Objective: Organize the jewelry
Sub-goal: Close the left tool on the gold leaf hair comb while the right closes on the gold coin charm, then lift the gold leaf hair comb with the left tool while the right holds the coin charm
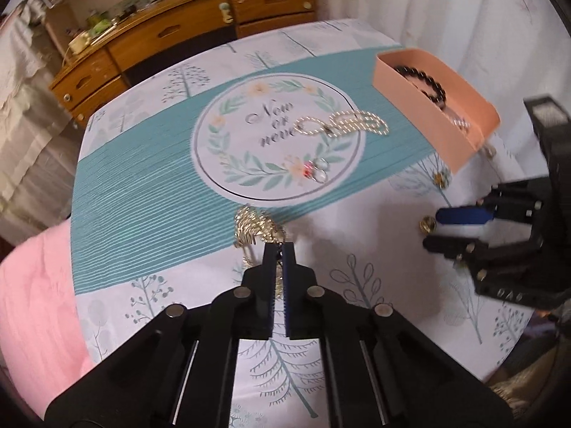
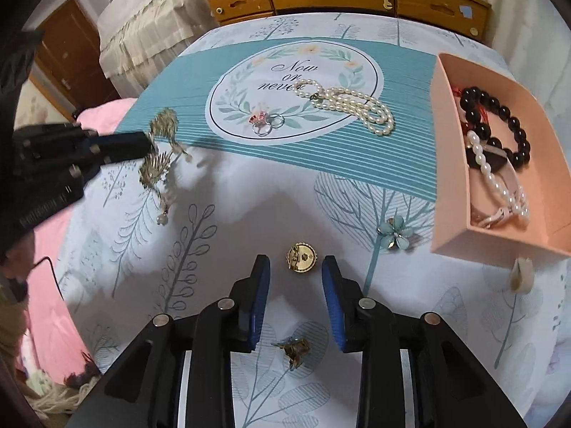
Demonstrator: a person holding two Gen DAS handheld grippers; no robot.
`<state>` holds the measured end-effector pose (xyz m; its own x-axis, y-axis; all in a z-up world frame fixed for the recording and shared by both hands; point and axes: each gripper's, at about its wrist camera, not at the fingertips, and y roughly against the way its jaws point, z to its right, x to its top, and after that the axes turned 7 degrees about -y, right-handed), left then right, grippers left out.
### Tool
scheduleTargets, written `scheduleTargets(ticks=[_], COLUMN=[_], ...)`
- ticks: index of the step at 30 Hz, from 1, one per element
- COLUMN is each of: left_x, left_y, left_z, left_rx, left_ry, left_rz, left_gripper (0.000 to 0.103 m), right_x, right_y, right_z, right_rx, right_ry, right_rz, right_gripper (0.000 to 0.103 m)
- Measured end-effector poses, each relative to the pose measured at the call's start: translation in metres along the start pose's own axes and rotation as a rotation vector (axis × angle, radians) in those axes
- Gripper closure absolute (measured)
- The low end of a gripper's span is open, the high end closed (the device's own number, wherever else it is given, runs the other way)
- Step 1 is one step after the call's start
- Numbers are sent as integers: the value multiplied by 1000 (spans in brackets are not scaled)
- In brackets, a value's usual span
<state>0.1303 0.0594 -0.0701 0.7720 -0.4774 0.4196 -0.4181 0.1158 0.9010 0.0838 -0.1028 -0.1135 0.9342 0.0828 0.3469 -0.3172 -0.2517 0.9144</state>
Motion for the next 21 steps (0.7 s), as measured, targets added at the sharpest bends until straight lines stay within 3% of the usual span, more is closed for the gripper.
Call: scheduleTargets(ticks=[8, 9, 10, 21], left_x=[6, 6, 7, 28], left_y=[10, 11, 12, 37], left_z=[-21, -22, -24, -12], left_rx=[-17, -18, -21, -10], left_ry=[94, 102, 111, 79], left_rz=[15, 17, 21, 79], left_gripper=[103, 103, 103, 103], right_x=[1, 0, 1, -2], right_y=[-10, -11, -11, 9], right_z=[-29, -32, -34, -24], right_rx=[-157, -154, -150, -106], right_ry=[180, 202, 209, 179], right_rz=[1, 4, 4, 60], right_gripper=[74, 83, 84, 85])
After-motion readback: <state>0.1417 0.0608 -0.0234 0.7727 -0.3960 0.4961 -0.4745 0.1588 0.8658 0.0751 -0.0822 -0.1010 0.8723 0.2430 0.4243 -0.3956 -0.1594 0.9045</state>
